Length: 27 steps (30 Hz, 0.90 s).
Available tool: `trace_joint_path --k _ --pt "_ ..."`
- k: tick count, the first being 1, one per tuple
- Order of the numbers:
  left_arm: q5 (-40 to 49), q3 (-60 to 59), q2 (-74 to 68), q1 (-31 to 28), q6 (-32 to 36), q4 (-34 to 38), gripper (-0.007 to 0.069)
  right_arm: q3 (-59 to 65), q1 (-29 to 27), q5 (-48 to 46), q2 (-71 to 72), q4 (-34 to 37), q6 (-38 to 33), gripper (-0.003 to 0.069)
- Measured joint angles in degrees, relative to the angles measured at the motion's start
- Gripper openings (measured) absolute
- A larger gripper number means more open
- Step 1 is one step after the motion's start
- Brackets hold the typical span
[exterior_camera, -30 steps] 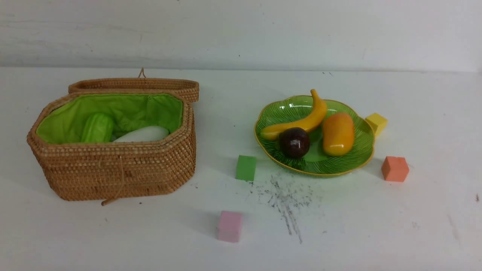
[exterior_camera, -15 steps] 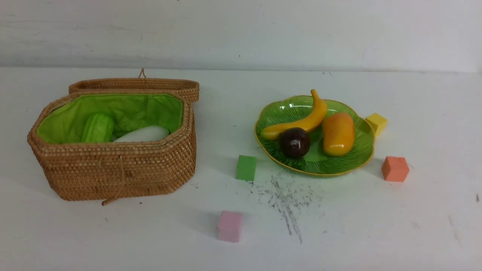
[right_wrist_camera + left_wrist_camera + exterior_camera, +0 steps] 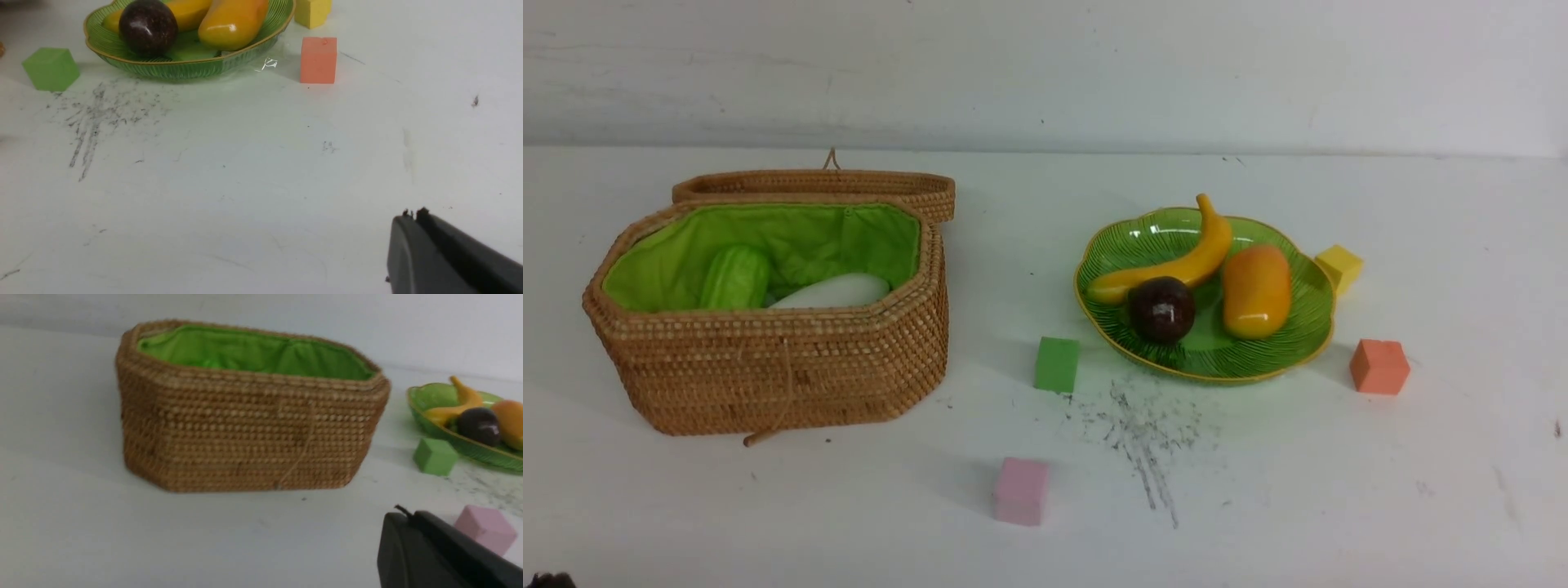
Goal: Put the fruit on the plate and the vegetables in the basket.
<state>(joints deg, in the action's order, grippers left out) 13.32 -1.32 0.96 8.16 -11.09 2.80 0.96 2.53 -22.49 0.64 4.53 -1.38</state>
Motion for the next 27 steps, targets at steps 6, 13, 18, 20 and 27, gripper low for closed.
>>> trace_joint_path --k 6,13,18,20,27 --pt "8.7 -0.4 0.0 -1.5 0.2 1.0 -0.0013 0.0 0.0 0.0 0.0 0.0 0.0 0.0013" --pt "8.1 -0.4 0.0 -1.5 0.2 1.1 -0.0013 0.0 0.0 0.1 0.0 0.0 0.0 0.0013" --pt "7.9 -0.4 0.0 -1.5 0.2 1.2 -0.0013 0.0 0.0 0.1 0.0 0.0 0.0 0.0013" --pt "7.9 -0.4 0.0 -1.5 0.2 1.2 -0.0013 0.0 0.0 0.1 0.0 0.0 0.0 0.0014" --pt "7.9 -0.4 0.0 -1.5 0.2 1.2 -0.0013 0.0 0.0 0.1 0.0 0.0 0.0 0.0022"
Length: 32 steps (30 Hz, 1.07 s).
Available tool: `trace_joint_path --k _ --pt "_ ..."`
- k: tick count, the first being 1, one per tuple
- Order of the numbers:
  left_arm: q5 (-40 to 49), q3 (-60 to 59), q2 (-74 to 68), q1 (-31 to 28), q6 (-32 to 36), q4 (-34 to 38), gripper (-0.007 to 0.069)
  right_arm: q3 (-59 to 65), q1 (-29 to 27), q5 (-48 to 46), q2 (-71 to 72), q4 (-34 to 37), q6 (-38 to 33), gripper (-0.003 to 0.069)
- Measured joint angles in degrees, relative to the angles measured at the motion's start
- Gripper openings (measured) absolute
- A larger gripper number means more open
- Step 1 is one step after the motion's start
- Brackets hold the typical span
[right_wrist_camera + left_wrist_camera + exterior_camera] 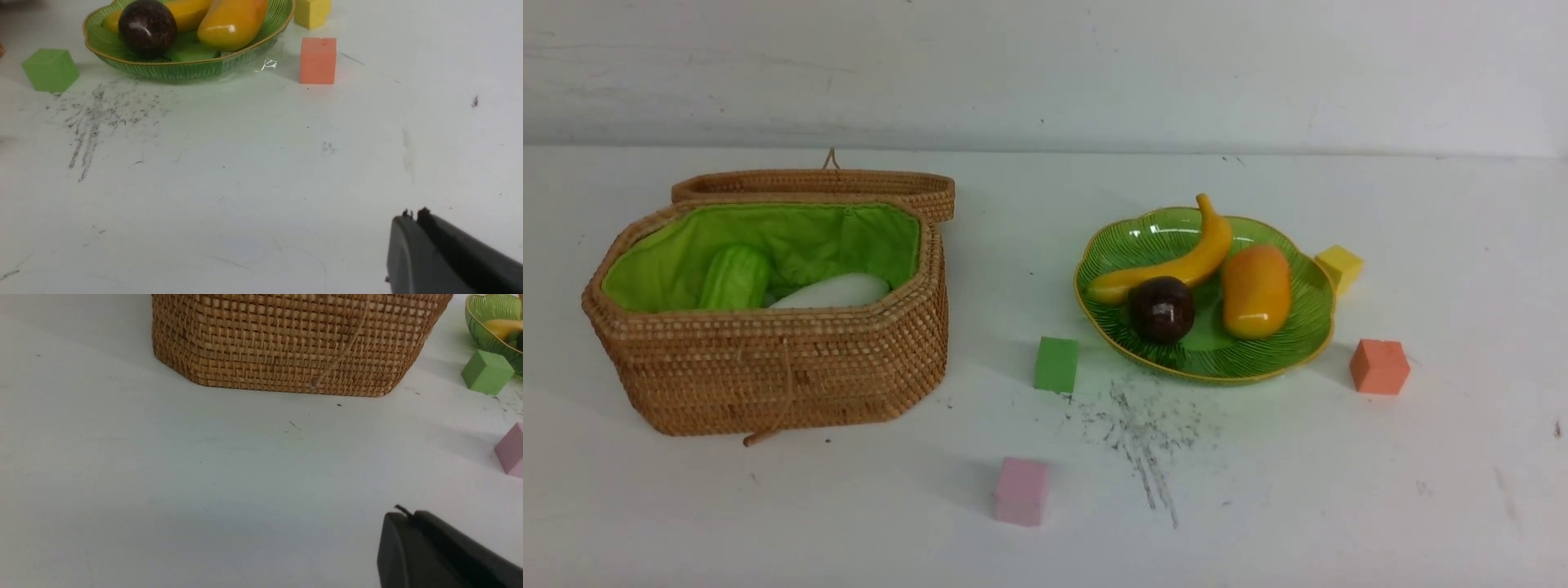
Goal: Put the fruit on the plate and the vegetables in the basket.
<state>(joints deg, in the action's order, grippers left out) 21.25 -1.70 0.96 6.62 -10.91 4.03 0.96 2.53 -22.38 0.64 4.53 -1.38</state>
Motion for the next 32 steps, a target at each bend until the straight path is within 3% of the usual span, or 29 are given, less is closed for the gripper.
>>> trace_joint_path --k 32 --pt "0.0 0.0 0.0 0.0 0.0 0.0 -0.0003 0.0 0.0 0.0 0.0 0.0 0.0 0.0058"
